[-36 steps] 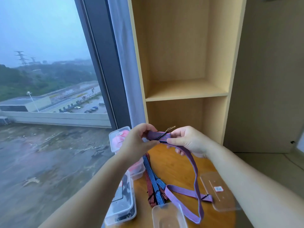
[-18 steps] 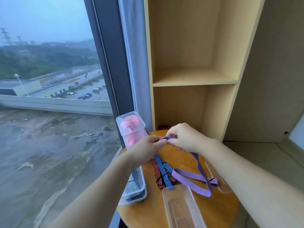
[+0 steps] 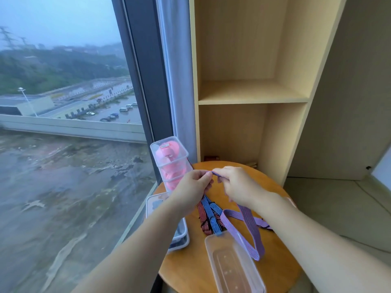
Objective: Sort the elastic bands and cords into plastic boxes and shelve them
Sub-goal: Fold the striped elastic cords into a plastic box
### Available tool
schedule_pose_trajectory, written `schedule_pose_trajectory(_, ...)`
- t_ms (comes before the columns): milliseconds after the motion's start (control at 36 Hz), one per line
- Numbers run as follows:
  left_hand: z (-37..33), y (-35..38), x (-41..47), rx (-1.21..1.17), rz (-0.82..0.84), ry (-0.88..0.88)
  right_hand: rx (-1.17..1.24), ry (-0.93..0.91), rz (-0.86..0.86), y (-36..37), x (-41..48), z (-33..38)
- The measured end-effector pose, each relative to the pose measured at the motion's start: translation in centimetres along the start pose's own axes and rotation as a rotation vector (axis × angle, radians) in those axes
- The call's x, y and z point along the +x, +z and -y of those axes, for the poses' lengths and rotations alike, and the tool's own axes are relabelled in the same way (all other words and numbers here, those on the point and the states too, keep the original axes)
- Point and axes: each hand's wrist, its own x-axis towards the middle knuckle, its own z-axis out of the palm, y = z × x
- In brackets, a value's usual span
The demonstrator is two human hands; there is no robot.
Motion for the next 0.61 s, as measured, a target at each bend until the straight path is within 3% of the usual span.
schedule_pose_trajectory(194, -0.6, 1.3, 0.5, -0.305, -0.105, -0.020, -0.038, -0.023, -0.077, 0.3, -0.7, 0.2)
schedule_pose_trajectory(389, -1.5, 2.7, 0.7, -0.375, -0.199, -0.019, -0.083, 0.003, -0.104, 1.1, -1.3, 0.0)
schedule_pose_trajectory(611, -1.6, 3.1, 0.8, -0.526, -0.198, 0.039, -0.173, -0.122, -0.054, 0.5, -2.4, 0.4)
